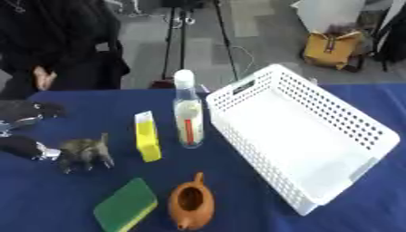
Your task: Pick up objects on the table and place them in the box.
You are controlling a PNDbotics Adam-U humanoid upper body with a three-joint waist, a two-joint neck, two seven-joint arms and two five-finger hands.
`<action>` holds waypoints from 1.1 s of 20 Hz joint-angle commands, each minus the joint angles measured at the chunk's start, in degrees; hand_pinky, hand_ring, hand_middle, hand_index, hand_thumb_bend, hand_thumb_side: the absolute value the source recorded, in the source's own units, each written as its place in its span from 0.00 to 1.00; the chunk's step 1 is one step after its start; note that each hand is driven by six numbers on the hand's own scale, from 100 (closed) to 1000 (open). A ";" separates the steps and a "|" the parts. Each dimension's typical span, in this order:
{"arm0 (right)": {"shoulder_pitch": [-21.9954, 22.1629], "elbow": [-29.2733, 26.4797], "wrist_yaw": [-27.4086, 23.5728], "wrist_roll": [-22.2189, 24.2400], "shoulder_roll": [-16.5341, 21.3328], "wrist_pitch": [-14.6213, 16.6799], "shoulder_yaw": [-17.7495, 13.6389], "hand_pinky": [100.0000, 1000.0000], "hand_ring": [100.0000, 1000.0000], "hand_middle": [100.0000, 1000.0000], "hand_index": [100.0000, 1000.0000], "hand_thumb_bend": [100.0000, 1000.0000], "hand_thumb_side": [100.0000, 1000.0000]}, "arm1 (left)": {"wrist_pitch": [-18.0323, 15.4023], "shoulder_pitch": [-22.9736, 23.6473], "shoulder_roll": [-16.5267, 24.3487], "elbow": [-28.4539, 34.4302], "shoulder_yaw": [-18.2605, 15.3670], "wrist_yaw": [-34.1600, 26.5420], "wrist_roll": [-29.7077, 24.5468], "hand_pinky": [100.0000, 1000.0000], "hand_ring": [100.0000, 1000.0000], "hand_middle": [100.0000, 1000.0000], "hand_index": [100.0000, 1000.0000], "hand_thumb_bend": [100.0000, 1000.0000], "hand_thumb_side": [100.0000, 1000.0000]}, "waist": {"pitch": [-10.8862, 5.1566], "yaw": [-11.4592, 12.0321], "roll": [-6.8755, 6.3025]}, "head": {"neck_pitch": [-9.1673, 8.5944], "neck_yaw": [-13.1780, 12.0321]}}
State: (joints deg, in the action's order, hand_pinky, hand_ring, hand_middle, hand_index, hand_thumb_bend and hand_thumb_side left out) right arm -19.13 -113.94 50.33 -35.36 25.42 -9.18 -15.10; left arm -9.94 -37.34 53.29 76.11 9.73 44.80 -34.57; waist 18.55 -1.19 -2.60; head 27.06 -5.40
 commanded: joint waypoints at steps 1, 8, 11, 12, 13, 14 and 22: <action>-0.60 -0.65 -0.61 -0.16 0.76 0.15 0.09 0.61 0.66 0.55 0.56 0.00 0.53 | 0.40 -1.49 1.57 0.01 -0.25 0.24 -1.56 1.00 1.00 1.00 1.00 0.61 0.79 | -0.76 -0.13 0.17 | -0.84 -0.35; -0.69 -0.65 -0.90 -0.41 0.57 0.24 0.16 0.61 0.65 0.55 0.56 0.00 0.53 | 0.50 -3.20 0.50 -2.56 0.45 2.63 -4.29 1.00 1.00 1.00 1.00 0.63 0.79 | -0.47 -0.69 0.29 | -1.50 -0.74; -0.71 -0.65 -0.98 -0.53 0.47 0.23 0.17 0.60 0.65 0.55 0.55 0.00 0.53 | 0.16 -4.13 -0.34 -3.86 0.51 3.25 -4.52 1.00 1.00 1.00 1.00 0.63 0.80 | -0.35 -0.96 0.32 | -1.86 -0.83; -0.74 -0.65 -1.05 -0.66 0.43 0.22 0.19 0.60 0.65 0.55 0.55 0.00 0.53 | 0.14 -4.51 -0.69 -4.55 0.47 3.18 -4.64 1.00 1.00 1.00 1.00 0.63 0.80 | -0.30 -1.08 0.31 | -1.97 -0.91; -0.76 -0.65 -1.10 -0.76 0.41 0.22 0.23 0.60 0.64 0.55 0.55 0.00 0.53 | 0.16 -4.83 -0.95 -5.23 0.48 3.17 -4.78 1.00 1.00 1.00 1.00 0.64 0.79 | -0.27 -1.18 0.30 | -2.05 -0.97; -0.79 -0.65 -1.15 -0.85 0.41 0.24 0.28 0.60 0.64 0.55 0.55 0.00 0.53 | 0.19 -5.15 -1.18 -6.05 0.52 3.23 -5.13 1.00 1.00 1.00 1.00 0.64 0.79 | -0.24 -1.32 0.30 | -2.13 -1.04; -0.70 -0.65 -1.57 -1.33 0.40 0.23 0.35 0.60 0.64 0.54 0.54 0.00 0.53 | 1.28 -7.09 -1.50 -8.97 0.49 3.25 -13.75 1.00 1.00 1.00 1.00 0.66 0.76 | -0.01 -1.64 0.36 | -2.12 -1.12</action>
State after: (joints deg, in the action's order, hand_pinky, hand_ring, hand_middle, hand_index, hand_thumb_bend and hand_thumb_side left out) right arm -19.20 -113.94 49.33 -36.46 24.97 -9.00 -14.70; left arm -8.90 -43.30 50.26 66.81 10.75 48.13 -46.82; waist 19.50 -2.83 -2.34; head 25.55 -6.39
